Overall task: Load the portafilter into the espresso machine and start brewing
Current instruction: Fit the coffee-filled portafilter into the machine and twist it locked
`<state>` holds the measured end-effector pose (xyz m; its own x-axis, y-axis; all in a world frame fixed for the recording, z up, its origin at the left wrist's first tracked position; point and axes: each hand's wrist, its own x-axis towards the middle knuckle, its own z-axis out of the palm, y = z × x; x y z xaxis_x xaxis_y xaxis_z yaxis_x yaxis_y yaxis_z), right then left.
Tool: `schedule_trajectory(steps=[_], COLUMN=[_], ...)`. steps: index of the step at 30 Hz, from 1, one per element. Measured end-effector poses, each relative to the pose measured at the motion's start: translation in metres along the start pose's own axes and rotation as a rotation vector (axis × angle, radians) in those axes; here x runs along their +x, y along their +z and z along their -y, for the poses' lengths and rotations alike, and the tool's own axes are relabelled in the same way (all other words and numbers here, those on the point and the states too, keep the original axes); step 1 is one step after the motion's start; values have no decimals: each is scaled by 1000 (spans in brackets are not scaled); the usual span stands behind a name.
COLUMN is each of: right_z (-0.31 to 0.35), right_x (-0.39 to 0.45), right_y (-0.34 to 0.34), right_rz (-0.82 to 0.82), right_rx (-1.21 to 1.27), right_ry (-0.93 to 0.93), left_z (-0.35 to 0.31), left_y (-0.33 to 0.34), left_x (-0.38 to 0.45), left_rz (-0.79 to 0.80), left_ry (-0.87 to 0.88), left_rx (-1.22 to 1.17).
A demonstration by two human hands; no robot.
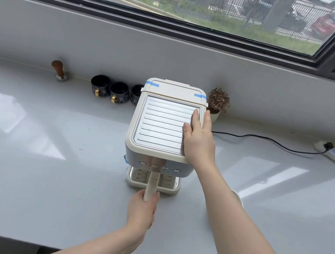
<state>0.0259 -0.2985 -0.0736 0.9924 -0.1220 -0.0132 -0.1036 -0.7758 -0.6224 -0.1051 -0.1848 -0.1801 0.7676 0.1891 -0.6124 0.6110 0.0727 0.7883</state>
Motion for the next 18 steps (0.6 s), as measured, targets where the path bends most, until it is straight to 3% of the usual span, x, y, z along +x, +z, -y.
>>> schedule_trajectory(steps=[18], right_z=[1], right_x=[0], right_y=[4], right_rz=[-22], right_rx=[-64], right_ry=[-7], left_z=[-4], left_y=[-3], left_x=[-1], left_rz=[-18], left_ry=[64], left_rx=[214])
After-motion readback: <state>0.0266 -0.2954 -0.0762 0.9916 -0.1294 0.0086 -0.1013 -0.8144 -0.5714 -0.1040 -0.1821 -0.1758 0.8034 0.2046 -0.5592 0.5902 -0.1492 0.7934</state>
